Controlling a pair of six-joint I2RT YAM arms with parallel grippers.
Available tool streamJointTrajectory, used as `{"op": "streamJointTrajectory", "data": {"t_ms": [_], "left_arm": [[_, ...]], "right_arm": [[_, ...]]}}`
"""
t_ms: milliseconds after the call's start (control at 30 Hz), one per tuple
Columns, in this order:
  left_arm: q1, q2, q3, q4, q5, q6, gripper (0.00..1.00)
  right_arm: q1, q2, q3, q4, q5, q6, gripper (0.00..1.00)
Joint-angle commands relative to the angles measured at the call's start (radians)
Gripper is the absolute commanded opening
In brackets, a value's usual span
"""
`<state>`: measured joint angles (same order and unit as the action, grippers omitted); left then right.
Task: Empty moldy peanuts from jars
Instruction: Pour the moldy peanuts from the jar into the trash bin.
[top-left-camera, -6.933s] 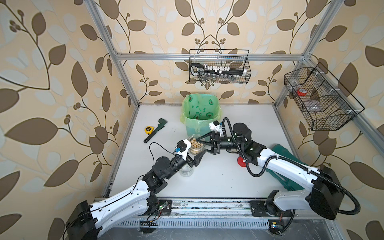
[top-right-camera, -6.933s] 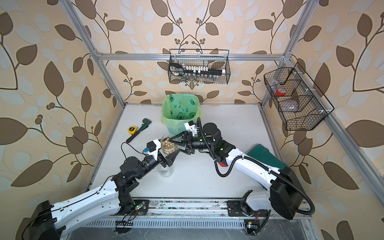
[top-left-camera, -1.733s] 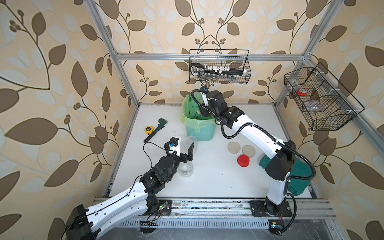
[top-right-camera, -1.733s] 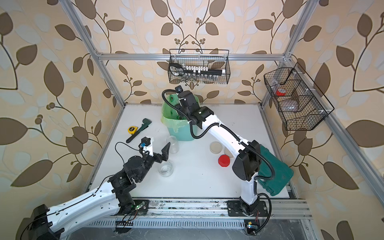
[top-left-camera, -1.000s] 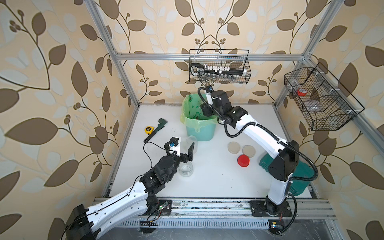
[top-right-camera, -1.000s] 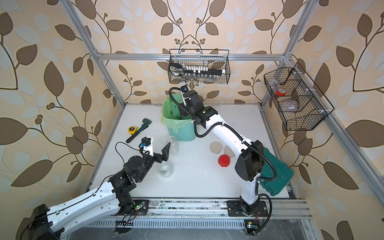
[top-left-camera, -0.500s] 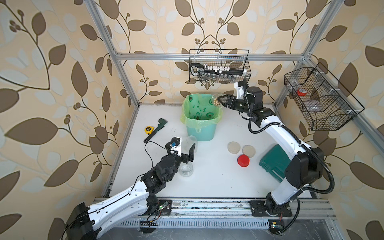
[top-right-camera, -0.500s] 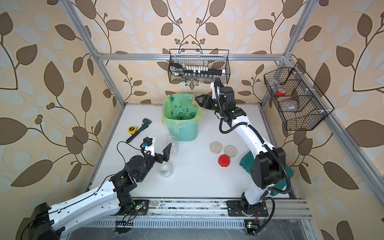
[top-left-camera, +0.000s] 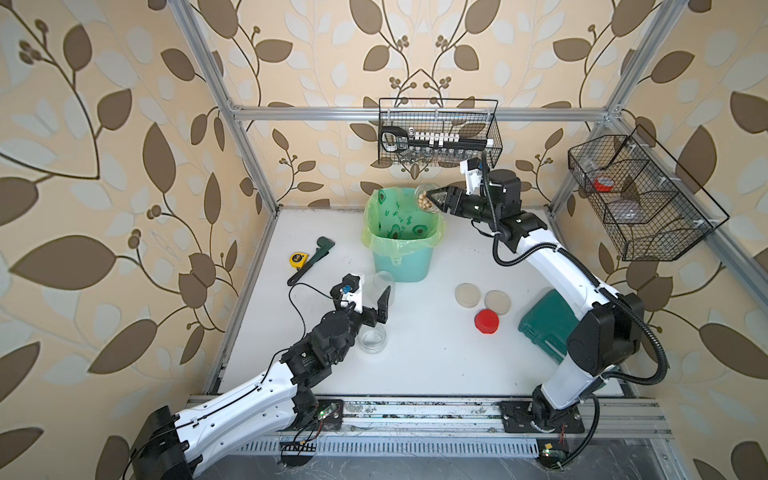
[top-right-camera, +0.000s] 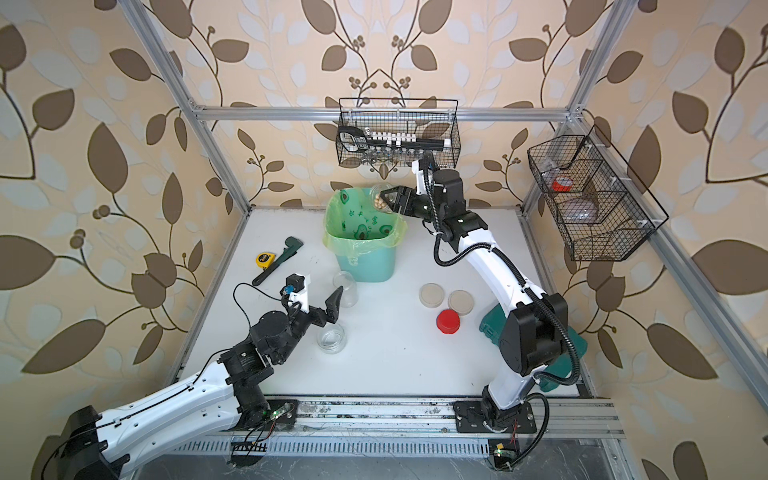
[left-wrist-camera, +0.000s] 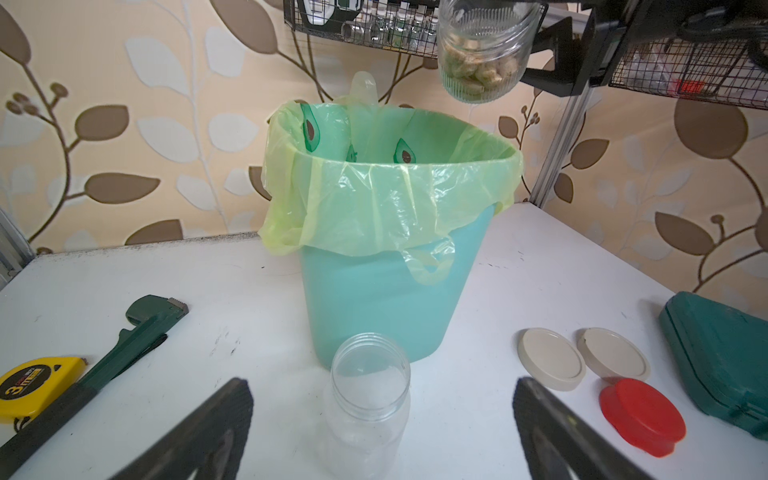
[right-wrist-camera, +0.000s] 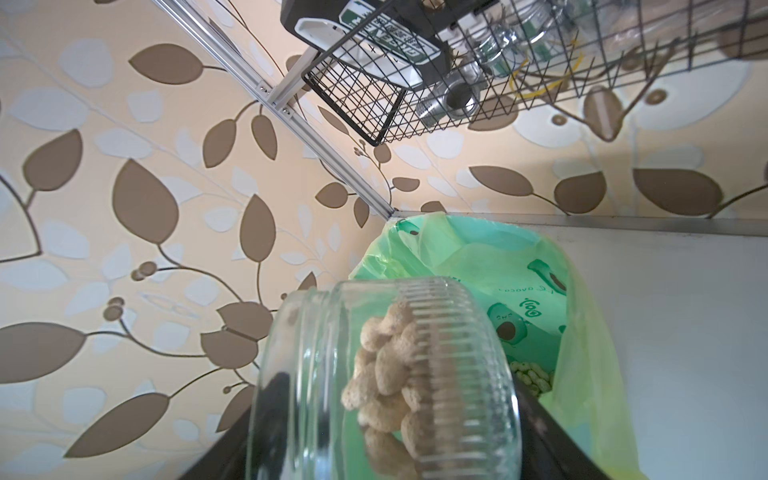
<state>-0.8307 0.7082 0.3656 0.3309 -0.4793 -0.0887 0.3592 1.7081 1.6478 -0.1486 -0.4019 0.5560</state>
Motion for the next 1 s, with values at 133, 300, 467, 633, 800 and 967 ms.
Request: {"op": "streamJointTrajectory", "data": {"t_ms": [133, 300, 467, 633, 800, 967], "left_arm": [[0.001, -0.03, 0.018, -0.012, -0.037, 0.001, 0.99], [0.004, -0.025, 0.024, -0.039, -0.057, 0.005, 0.99], [0.008, -0.044, 0.015, -0.037, -0.063, 0.01, 0.99], [0.016, -0.024, 0.016, -0.027, -0.068, 0.0, 0.99], [0.016, 0.017, 0.036, -0.036, -0.053, -0.006, 0.99], [0.018, 0.014, 0.034, -0.035, -0.052, -0.005, 0.99]], "right_arm": [[0.137, 0.056, 0.206, -0.201, 0.379, -0.309, 0.0], [0.212, 0.094, 0.259, -0.253, 0.564, -0.447, 0.0], [0.265, 0.129, 0.302, -0.279, 0.695, -0.543, 0.0], [0.31, 0.162, 0.331, -0.288, 0.77, -0.609, 0.0], [0.326, 0.18, 0.341, -0.289, 0.809, -0.645, 0.0], [0.33, 0.192, 0.335, -0.287, 0.877, -0.7, 0.0]]}}
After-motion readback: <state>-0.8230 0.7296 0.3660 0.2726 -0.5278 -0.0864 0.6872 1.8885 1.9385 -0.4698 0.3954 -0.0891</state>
